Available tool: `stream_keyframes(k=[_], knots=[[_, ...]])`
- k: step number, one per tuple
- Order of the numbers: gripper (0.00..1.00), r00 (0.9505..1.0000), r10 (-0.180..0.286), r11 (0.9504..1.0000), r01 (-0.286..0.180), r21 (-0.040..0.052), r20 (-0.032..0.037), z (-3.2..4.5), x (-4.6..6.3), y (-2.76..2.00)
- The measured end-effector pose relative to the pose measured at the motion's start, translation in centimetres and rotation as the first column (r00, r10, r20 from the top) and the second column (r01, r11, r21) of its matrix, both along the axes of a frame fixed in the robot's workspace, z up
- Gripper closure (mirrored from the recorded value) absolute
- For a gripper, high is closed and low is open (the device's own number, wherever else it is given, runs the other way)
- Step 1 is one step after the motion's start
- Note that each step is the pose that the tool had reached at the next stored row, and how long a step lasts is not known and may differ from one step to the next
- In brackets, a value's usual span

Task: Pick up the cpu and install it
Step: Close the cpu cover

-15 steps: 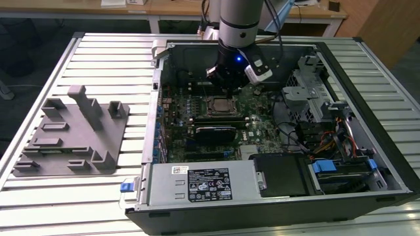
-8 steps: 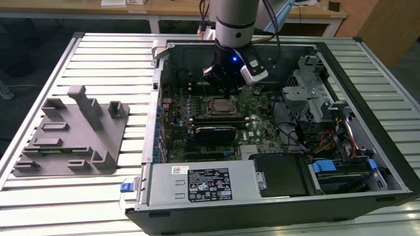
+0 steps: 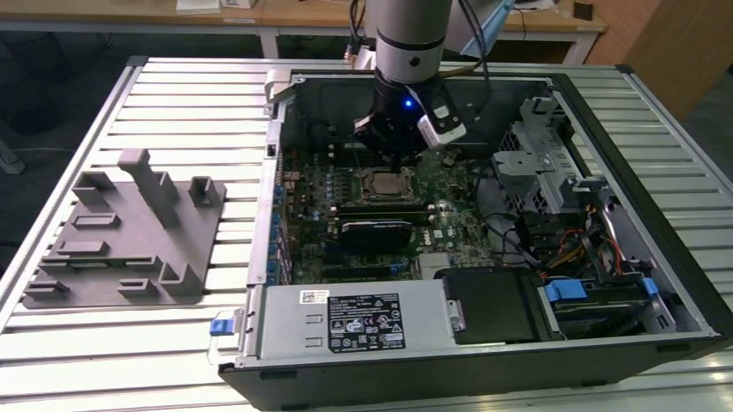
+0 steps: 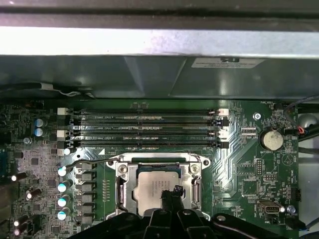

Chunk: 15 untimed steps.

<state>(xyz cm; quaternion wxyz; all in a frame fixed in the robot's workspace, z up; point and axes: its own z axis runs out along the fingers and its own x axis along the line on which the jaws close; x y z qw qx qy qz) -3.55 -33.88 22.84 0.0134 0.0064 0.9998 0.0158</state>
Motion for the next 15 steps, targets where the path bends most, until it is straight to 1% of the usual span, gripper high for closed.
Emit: stream_keyframes(k=[3, 4, 5, 7, 8, 15], knots=[[0.89, 1.0000, 0.000, 1.0000, 0.000, -0.0001, -0.0006, 0.00, -0.02, 0.00], [0.89, 1.0000, 0.000, 1.0000, 0.000, 0.0000, -0.0069, -0.02, -0.02, -0.01], [0.89, 0.9999, 0.000, 1.0000, 0.000, -0.0002, -0.0109, -0.02, -0.02, -0.01], [0.89, 0.9999, 0.000, 1.0000, 0.000, -0.0003, -0.0119, -0.02, -0.02, -0.01], [0.89, 0.9999, 0.000, 1.0000, 0.000, -0.0002, -0.0140, -0.02, -0.02, 0.00], [0.89, 0.9999, 0.000, 1.0000, 0.000, 0.0000, -0.0141, -0.02, -0.21, -0.03]])
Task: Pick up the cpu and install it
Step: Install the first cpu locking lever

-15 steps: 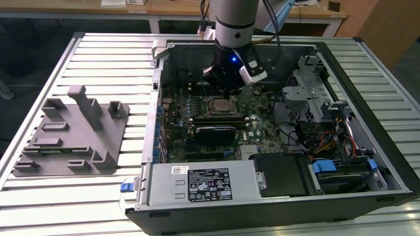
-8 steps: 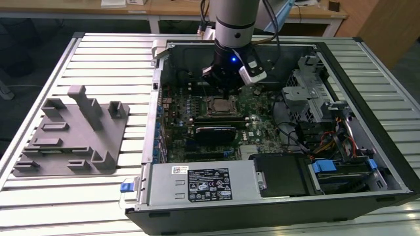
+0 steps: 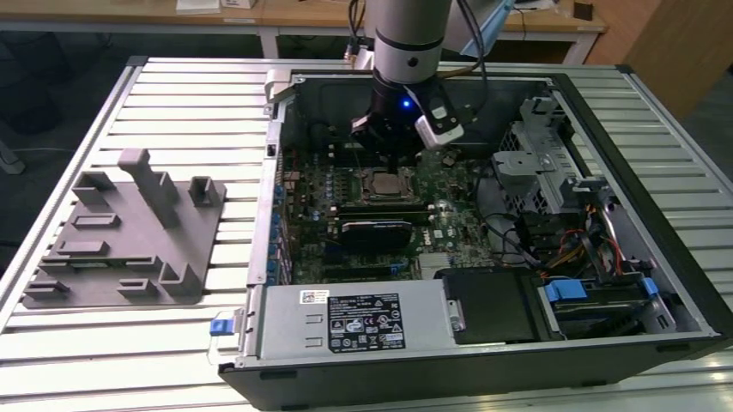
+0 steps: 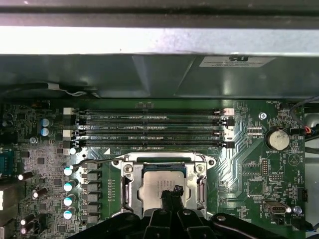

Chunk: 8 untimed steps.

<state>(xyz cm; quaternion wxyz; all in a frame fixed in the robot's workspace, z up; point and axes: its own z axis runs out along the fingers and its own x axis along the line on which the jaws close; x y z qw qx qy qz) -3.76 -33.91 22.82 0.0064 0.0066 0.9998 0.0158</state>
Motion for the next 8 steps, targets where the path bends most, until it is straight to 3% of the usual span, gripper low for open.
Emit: stream_keyframes(k=[8], knots=[[0.89, 1.0000, 0.000, 1.0000, 0.000, 0.0001, 0.0001, 0.00, -0.12, 0.00]])
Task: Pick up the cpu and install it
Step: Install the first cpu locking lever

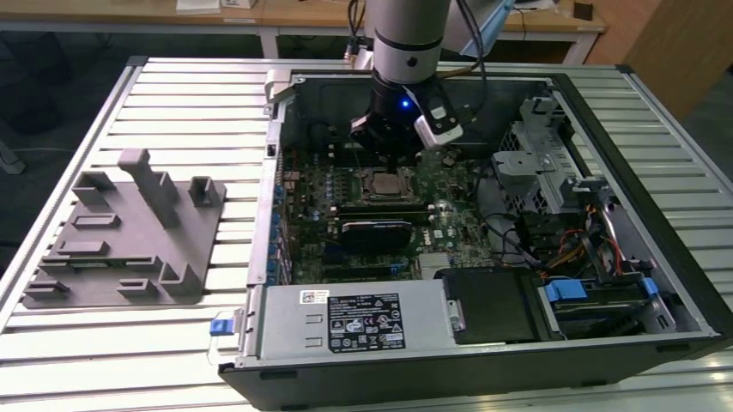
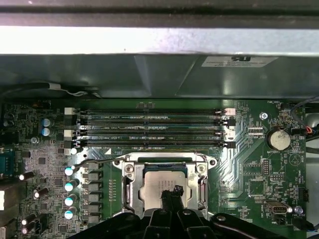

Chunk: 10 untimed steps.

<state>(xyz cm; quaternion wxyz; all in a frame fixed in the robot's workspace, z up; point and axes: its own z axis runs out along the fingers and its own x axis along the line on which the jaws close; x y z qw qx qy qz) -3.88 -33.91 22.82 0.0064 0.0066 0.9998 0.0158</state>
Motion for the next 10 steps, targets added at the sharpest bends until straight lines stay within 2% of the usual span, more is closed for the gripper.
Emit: stream_keyframes(k=[10], knots=[[0.89, 1.0000, 0.000, 1.0000, 0.000, 0.0000, 0.0002, 0.00, -0.82, 0.00]])
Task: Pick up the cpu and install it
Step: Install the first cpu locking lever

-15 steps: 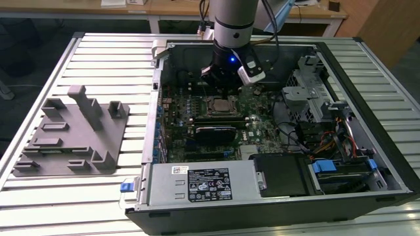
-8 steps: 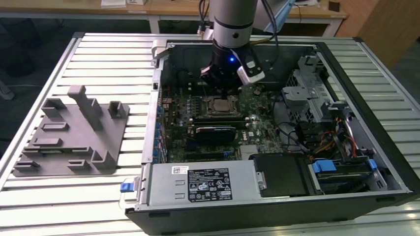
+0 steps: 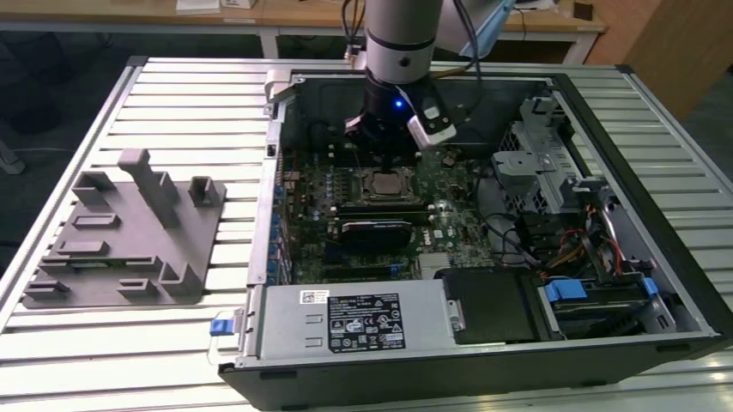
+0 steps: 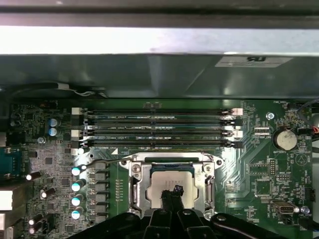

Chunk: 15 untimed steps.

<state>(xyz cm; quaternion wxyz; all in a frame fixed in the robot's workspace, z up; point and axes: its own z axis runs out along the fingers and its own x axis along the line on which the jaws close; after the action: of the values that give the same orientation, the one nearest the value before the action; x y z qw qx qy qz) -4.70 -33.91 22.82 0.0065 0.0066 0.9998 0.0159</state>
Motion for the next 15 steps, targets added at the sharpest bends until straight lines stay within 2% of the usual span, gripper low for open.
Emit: stream_keyframes(k=[15], knots=[[0.89, 1.0000, 0.000, 1.0000, 0.000, 0.0002, 0.0001, 0.00, -1.07, 0.00]])
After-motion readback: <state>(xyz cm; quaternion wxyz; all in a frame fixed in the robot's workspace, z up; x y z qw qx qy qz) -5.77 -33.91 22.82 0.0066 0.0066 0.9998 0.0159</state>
